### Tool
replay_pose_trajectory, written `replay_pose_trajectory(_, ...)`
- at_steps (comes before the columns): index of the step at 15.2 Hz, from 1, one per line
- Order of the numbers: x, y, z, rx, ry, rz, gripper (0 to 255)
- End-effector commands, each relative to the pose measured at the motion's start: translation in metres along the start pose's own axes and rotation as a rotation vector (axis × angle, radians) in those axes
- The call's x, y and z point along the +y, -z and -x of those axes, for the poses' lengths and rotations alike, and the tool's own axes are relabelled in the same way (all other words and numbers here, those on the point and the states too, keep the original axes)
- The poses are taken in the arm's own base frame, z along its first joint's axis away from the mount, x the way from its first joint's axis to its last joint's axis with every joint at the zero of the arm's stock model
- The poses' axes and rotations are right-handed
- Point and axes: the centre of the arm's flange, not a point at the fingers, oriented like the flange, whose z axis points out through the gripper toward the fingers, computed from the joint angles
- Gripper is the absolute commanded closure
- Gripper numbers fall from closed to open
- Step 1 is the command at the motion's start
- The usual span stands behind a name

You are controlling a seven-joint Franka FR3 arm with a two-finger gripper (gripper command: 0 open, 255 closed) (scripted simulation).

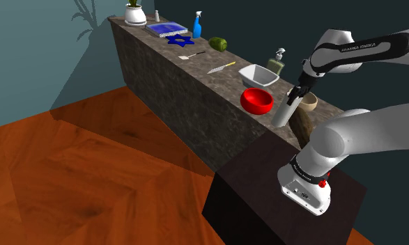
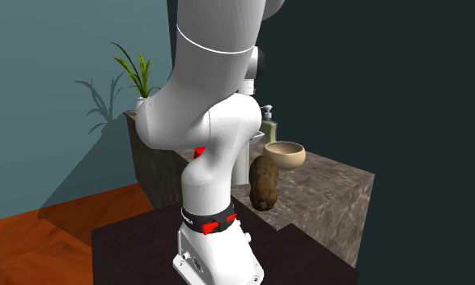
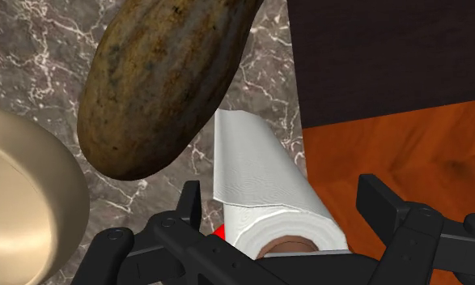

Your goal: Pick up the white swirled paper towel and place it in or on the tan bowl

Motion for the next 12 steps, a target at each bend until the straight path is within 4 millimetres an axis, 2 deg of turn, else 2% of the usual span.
replay_pose_trajectory(1, 0.0001, -0.0001, 0.0000, 0.000, 0.000, 0.000, 0)
replay_pose_trajectory(2, 0.0000, 0.0000, 0.0000, 0.000, 0.000, 0.000, 0)
replay_pose_trajectory(3, 0.0000, 0.0000, 0.0000, 0.000, 0.000, 0.000, 255)
replay_pose_trajectory(12, 0.0001, -0.0001, 0.0000, 0.000, 0.000, 0.000, 255)
